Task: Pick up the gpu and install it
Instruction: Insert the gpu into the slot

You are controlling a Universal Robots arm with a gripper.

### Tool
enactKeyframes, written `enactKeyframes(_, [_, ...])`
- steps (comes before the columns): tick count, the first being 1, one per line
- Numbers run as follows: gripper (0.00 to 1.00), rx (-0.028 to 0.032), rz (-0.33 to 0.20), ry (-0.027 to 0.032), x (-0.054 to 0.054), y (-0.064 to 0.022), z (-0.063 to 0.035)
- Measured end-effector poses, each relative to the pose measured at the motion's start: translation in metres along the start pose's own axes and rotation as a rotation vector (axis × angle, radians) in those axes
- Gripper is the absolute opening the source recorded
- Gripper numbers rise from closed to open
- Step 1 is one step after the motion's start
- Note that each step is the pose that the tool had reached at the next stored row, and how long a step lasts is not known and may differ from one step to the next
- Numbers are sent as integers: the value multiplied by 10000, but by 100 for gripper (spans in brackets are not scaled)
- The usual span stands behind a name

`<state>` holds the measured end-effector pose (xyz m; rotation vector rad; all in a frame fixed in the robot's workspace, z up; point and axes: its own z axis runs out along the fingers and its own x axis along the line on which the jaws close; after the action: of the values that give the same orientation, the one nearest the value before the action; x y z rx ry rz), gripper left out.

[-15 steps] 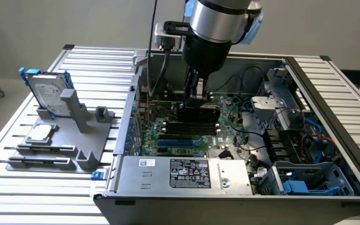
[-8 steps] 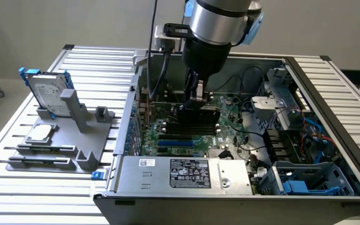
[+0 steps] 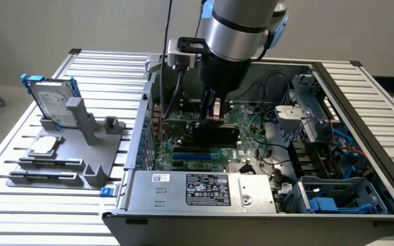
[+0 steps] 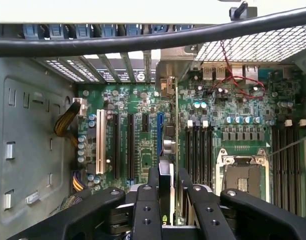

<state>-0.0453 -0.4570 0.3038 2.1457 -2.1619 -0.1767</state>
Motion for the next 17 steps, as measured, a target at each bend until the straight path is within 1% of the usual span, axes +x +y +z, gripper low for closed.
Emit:
enactKeyframes(4, [27, 9, -1, -6, 26, 5, 70])
enactKeyframes(9, [27, 9, 0, -7, 28, 7, 80])
enactKeyframes(15, [27, 9, 0, -5, 31, 38, 184])
enactKeyframes(17, [27, 8, -1, -3, 33, 41, 201])
